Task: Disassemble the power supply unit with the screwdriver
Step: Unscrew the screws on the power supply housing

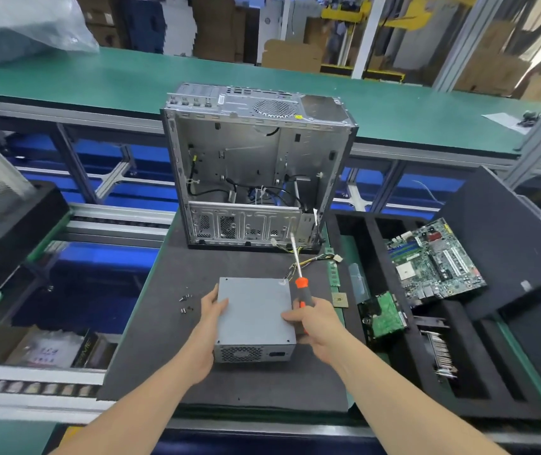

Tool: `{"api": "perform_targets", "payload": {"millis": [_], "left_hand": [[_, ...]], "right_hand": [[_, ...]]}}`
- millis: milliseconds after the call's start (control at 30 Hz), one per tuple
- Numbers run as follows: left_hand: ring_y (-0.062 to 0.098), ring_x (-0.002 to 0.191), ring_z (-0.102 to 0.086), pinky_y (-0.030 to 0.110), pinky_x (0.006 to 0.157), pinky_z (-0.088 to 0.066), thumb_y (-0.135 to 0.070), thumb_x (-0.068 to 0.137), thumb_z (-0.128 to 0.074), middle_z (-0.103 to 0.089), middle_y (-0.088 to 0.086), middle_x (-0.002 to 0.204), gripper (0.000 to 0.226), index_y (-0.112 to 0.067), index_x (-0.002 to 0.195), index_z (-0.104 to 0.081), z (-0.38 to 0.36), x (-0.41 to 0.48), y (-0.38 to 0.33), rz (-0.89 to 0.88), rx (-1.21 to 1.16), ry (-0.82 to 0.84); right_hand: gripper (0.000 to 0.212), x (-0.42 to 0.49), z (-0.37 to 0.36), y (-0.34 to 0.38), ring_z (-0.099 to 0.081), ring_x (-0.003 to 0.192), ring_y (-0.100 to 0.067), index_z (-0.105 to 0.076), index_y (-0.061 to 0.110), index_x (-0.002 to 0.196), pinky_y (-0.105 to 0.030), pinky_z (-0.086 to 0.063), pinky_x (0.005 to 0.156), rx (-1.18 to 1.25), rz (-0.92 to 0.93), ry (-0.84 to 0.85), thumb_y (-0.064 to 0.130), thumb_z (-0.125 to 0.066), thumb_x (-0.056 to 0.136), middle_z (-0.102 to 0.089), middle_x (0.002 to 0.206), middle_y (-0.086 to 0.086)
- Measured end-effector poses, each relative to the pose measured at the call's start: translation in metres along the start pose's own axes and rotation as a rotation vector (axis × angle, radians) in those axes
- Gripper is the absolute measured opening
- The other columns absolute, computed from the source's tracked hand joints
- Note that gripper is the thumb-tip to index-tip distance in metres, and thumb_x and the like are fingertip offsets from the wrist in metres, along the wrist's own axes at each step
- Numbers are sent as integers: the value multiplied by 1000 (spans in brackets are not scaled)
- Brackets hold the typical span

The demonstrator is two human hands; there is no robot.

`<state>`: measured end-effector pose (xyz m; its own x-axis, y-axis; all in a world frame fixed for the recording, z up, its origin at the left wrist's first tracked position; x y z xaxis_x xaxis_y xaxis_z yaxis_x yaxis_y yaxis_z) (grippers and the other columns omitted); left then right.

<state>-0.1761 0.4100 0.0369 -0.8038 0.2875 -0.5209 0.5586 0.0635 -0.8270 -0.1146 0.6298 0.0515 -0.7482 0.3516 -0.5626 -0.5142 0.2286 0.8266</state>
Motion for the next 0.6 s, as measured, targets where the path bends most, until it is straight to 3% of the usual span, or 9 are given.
{"api": "perform_targets", "payload": {"millis": [67,167,233,267,367,533,600], "left_hand": [[10,126,-62,38,106,-51,-44,110,-48,-61,-20,141,37,-55,144,-40,-2,-1,-2,-6,22,21],[5,122,-63,29,88,-54,-46,110,-47,-61,-23,140,37,-55,144,-38,-2,-2,-5,-2,43,24],[4,118,-66,27,80,-54,-47,109,-49,-63,-22,138,37,-54,144,-39,-3,-3,-7,2,48,21],[4,116,-67,26,78,-55,-47,109,-49,-64,-20,137,37,-53,144,-39,-2,-3,-8,3,52,16],[10,114,-69,28,77,-56,-44,109,-52,-65,-12,137,37,-47,144,-41,0,-3,-12,6,65,-9],[14,115,-69,33,77,-56,-43,108,-55,-64,-7,139,32,-42,138,-44,4,2,-17,1,111,-40],[15,112,-70,33,74,-57,-43,107,-56,-65,-6,137,32,-42,138,-45,3,2,-17,11,111,-55]], "right_hand": [[32,3,4,-3,-66,80,-24,-52,18,79,-41,-59,66,94,-28,-13,-5,-74,85,-62,77,0],[24,8,8,-1,-67,102,-30,-57,12,88,-54,-60,84,138,-67,-13,3,-79,86,-64,102,-13],[30,11,5,1,-68,115,-32,-63,0,110,-60,-57,92,144,-126,50,7,-80,87,-70,119,-19],[35,13,3,1,-71,112,-30,-62,0,117,-59,-57,93,143,-157,101,8,-80,88,-72,122,-19],[33,14,-4,2,-73,99,-24,-60,10,116,-52,-60,90,106,-218,235,10,-79,89,-72,113,-14],[35,21,-4,-2,-71,112,-25,-65,11,119,-46,-56,99,131,-302,288,12,-80,88,-70,129,-18],[41,23,-1,-6,-70,117,-24,-67,9,123,-47,-52,106,161,-340,294,10,-82,84,-73,124,-16]]}}
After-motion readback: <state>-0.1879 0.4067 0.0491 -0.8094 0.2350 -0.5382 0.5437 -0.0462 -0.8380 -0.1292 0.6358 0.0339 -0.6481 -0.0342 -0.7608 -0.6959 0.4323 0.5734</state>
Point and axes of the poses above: each hand's wrist, its own x-axis towards the middle knuckle, its own z-axis out of the back of the hand, y = z × x, the point moved 8 cm from there along x, towards the middle knuckle
